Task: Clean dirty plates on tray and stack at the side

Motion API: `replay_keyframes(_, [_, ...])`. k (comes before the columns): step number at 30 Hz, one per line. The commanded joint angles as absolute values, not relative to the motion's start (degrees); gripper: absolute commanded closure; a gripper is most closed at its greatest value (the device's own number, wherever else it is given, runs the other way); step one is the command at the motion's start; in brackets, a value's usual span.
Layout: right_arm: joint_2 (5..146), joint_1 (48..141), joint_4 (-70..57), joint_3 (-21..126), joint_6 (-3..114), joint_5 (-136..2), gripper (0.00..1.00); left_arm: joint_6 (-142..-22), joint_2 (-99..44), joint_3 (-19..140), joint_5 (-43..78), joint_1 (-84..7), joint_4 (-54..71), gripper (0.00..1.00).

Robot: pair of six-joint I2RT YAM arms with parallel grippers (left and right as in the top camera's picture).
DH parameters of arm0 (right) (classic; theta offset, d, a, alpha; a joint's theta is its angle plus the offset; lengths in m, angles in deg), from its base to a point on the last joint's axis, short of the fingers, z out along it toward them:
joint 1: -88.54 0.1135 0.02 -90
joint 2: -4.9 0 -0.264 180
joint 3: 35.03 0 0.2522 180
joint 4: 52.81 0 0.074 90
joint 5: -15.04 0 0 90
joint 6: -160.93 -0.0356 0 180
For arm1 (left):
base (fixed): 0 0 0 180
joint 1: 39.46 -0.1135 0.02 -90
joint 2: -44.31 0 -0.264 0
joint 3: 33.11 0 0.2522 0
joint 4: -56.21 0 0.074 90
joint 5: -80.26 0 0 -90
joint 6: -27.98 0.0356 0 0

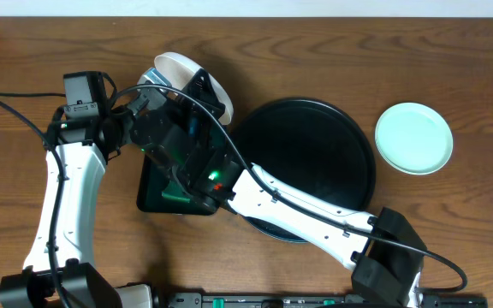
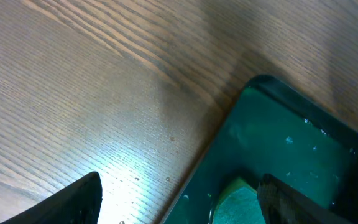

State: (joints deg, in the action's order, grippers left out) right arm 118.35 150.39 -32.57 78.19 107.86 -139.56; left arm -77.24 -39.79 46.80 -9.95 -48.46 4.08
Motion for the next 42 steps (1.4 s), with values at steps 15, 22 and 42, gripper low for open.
replay_keyframes(15, [117.0,150.7,-32.48,78.81,106.33,-141.18,0.99,-77.76,-39.5,47.59,-10.45,-48.72,4.08,0.2])
replay_keyframes(22, [117.0,150.63,-32.42,78.81,107.84,-141.94,0.99,-77.76,-39.48,47.59,-10.45,-48.72,4.08,0.2])
replay_keyframes(42, [117.0,150.45,-32.9,78.81,105.47,-141.35,0.99,-77.76,-39.5,47.59,-10.45,-48.72,4.08,0.19])
